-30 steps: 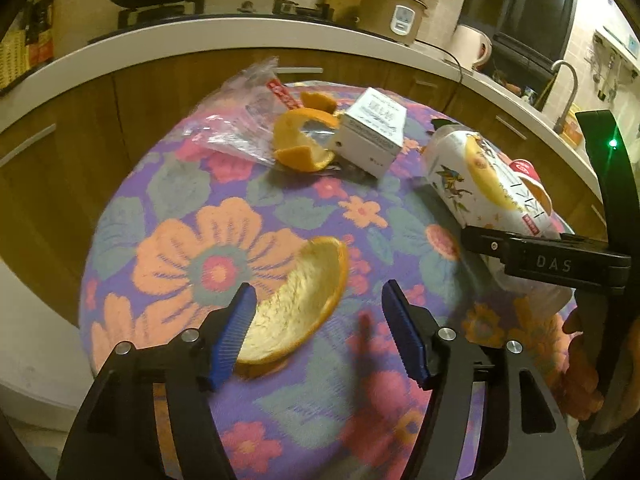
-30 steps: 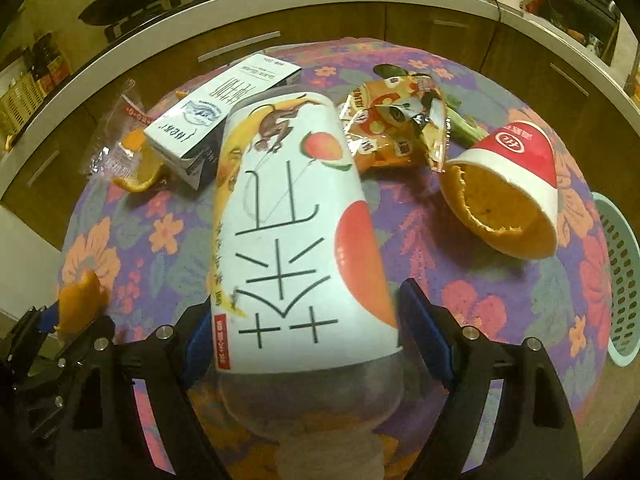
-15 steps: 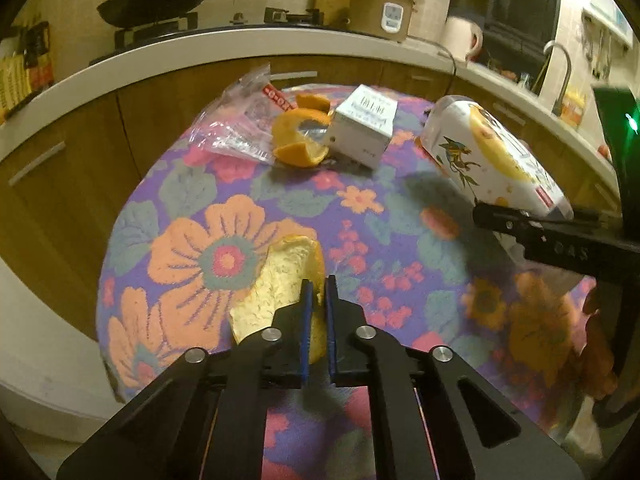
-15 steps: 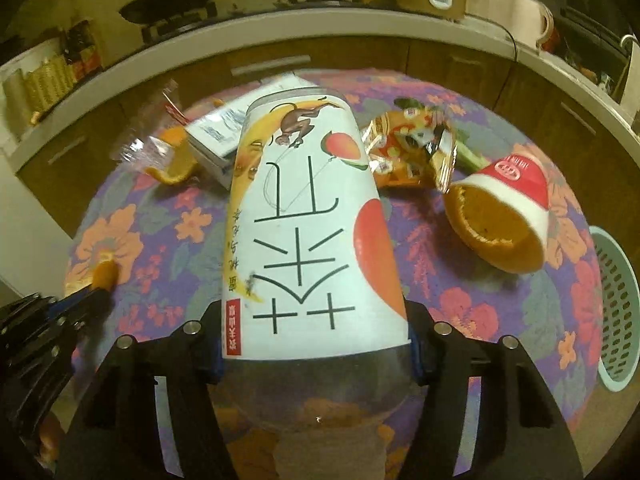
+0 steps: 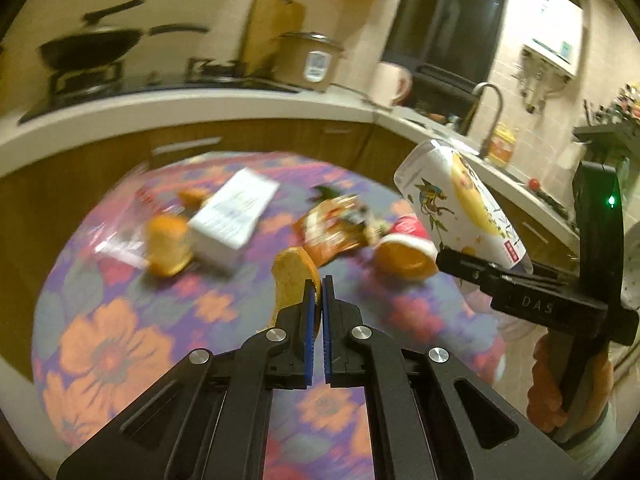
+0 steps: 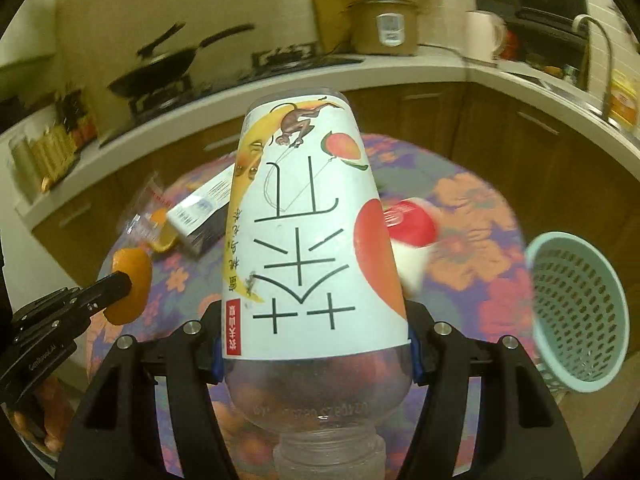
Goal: Collect trash
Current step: 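Carry crust and bottle to the blue basket and open both tools to drop them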
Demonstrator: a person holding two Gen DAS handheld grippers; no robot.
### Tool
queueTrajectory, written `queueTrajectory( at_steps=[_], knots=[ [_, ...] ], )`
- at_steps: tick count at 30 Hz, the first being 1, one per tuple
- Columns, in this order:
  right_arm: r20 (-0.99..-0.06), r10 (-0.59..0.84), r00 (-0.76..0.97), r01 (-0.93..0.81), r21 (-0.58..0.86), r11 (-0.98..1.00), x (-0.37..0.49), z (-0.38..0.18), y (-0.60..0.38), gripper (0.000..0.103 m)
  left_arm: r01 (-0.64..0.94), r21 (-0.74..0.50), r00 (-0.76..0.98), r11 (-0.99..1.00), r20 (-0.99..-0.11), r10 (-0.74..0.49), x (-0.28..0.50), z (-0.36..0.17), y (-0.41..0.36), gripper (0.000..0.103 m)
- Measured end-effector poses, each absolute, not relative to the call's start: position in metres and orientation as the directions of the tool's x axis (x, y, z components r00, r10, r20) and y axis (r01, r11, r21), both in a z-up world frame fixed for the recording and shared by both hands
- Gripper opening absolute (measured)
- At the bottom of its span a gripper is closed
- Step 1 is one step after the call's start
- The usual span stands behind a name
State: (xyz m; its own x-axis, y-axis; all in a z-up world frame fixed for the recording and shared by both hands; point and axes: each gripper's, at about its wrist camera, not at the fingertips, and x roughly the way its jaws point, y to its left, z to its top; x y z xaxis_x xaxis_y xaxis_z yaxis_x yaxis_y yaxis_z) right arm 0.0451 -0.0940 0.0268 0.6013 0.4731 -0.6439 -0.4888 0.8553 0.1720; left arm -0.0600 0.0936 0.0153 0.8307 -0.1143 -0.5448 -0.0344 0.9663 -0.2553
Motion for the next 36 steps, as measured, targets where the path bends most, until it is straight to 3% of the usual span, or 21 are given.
queueTrajectory(
  at_steps=[9,14,25,36],
  knots=[
    [-0.641,0.373,0.671,-0.314,0.210,0.926,0.086,0.026,-0.195,0.060,0.209,-0.328,0.813,0.921,-0.466,-0.350,0.005,0.040,0.012,0.001],
    [-0.651,0.305,0.695,-0.186,0.247,0.951,0.108,0.013,-0.260,0.060,0.307,-0.344,0.757,0.888,-0.477,-0.446,0.049,0.040,-0.045,0.001],
    [-0.754,0.182,0.631,0.047,0.271,0.961,0.168,-0.051,-0.368,0.060,0.433,-0.281,0.610,0.857,-0.608,-0.508,0.145,0.010,-0.172,0.001],
    [-0.861,0.241,0.449,0.121,0.326,0.938,0.207,-0.123,-0.384,0.060,0.404,-0.299,0.438,0.865,-0.767,-0.469,0.207,-0.062,-0.231,0.002]
  ],
)
